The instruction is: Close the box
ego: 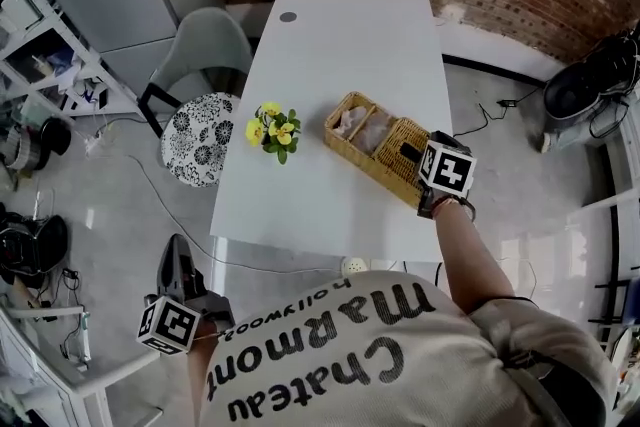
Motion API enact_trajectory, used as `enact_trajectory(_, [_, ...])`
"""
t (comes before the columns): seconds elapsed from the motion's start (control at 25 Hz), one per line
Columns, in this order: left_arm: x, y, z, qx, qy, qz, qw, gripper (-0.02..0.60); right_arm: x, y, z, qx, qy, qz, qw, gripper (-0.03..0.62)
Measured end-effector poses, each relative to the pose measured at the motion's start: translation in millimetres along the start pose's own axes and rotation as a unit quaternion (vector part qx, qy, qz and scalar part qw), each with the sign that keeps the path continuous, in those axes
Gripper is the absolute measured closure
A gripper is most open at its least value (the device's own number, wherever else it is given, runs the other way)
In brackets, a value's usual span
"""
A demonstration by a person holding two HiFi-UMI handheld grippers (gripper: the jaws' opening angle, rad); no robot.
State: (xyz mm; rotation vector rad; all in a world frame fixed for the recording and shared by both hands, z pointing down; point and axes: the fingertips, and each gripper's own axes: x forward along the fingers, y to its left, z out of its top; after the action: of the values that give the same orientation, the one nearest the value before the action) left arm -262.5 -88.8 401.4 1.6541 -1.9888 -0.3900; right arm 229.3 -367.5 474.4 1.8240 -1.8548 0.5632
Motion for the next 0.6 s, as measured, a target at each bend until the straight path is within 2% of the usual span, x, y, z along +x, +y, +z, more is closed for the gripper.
enact_trajectory(0.24, [-4, 8, 7, 0.001, 0.007, -0.008, 0.9999, 0.581, -23, -2, 12, 0.022, -0.024, -0.011, 0.999, 0.527])
enact_trajectory(0.44, [-12, 8, 7, 0.002, 0.016, -0.023, 0.9996, 0.581, -53, 4, 14, 0.038, -0.053, -0.012, 0.998, 0.53])
enact_trajectory(0.6, [-27, 16, 6, 0.0, 0.021, -0.036, 0.9991, 0.581, -78, 18, 0, 0.042, -0.062, -0.008, 0.997, 0.553])
